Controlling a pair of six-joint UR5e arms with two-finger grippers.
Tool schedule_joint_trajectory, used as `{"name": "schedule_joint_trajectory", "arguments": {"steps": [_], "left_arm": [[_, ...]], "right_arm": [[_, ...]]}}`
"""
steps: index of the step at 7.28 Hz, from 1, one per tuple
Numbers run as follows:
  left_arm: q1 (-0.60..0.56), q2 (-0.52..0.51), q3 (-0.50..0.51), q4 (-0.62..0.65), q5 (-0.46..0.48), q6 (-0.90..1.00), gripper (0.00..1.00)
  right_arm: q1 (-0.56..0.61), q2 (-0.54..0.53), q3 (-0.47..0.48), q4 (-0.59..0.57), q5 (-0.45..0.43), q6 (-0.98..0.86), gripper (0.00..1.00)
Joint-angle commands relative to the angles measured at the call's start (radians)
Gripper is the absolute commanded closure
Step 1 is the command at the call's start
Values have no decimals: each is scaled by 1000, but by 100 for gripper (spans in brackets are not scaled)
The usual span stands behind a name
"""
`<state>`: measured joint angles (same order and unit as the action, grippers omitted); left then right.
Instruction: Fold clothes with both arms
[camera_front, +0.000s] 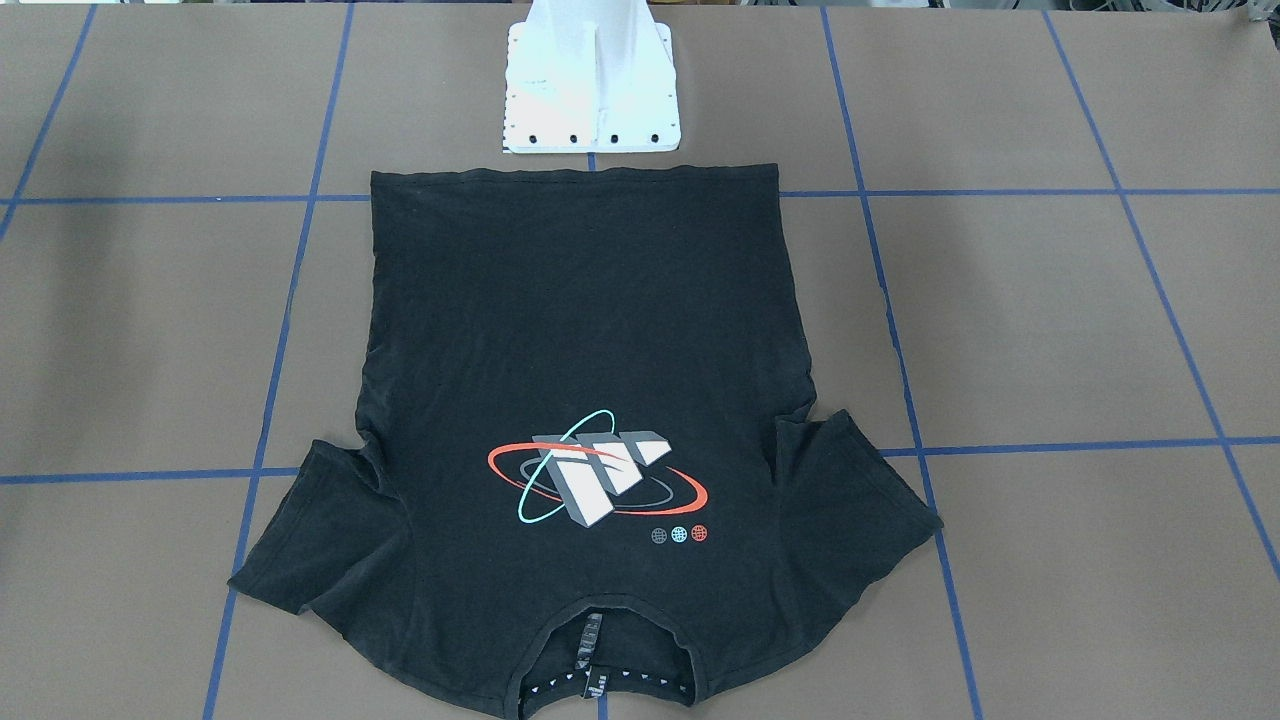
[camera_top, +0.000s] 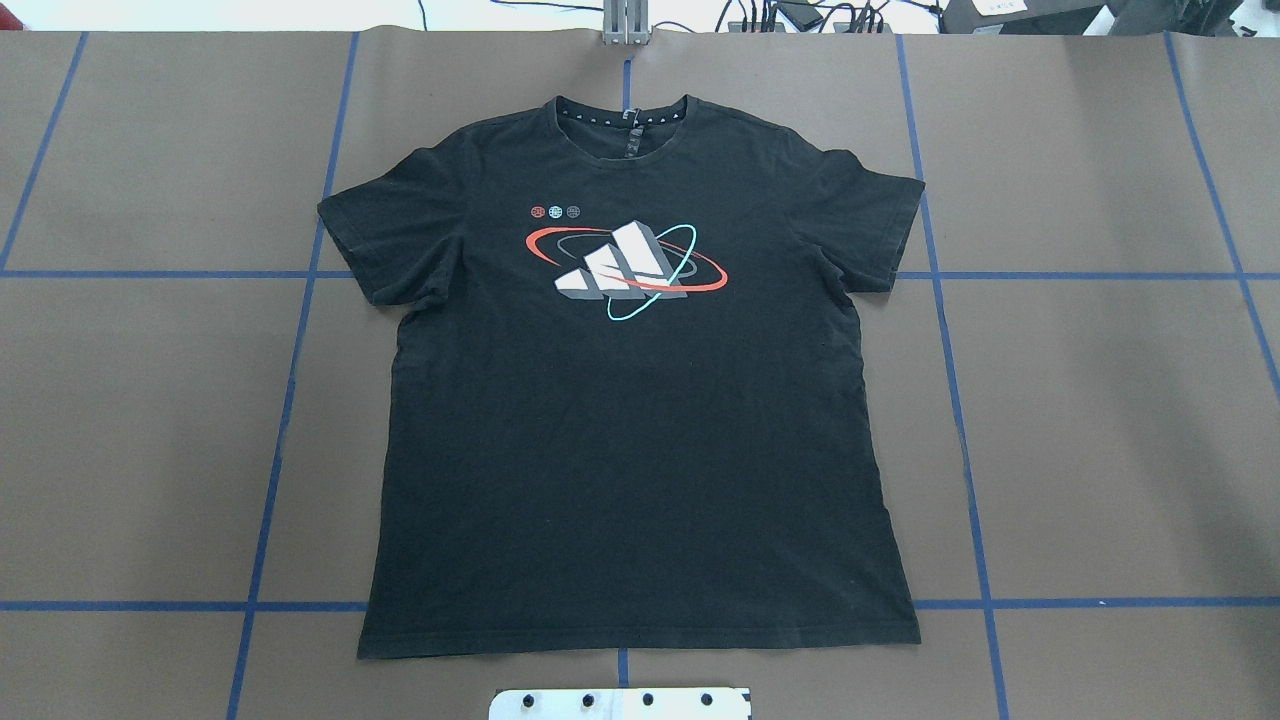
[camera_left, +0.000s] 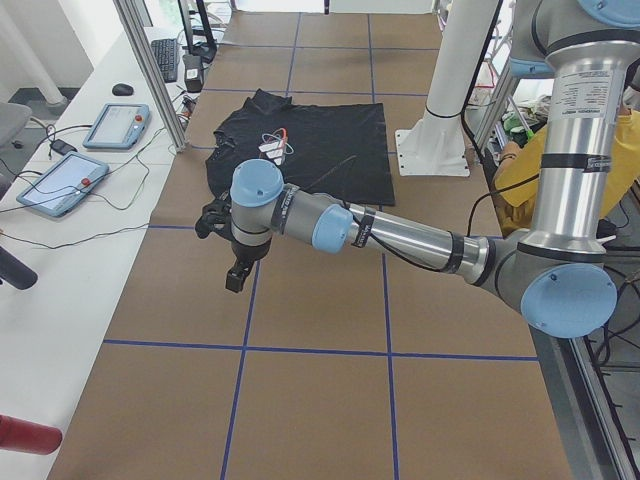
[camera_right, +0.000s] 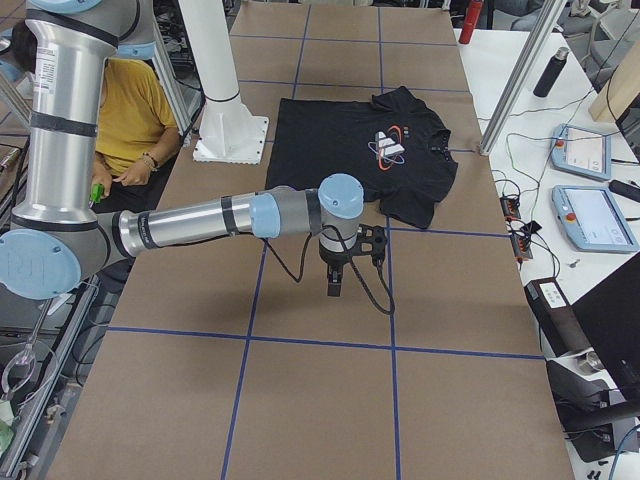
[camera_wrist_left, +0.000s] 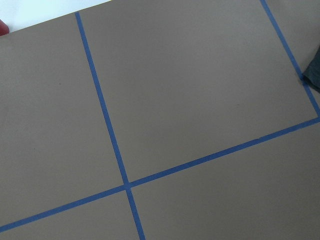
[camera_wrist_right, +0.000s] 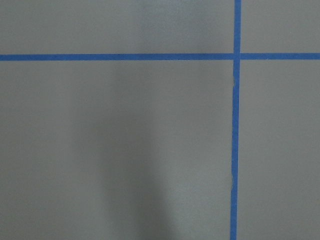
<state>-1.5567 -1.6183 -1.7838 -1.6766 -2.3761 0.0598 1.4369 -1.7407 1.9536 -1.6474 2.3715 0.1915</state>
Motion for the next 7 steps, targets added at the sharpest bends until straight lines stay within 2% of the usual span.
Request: {"name": "schedule_joint_trajectory", "arguments": {"steps": [1,5,6,7], "left_arm": [[1,8,-6,-6,1,3,0],[1,8,-8,-6,-5,2,0],[1,8,-14,-6,-5,2,0],[1,8,-9,-8,0,2,0]], "right_arm": [[0,0,1,0,0,0,0],[-7,9,-1,0,8,8,0],[-66,26,14,3,26,55,0],[-190,109,-17,29,-12,177,0]]}}
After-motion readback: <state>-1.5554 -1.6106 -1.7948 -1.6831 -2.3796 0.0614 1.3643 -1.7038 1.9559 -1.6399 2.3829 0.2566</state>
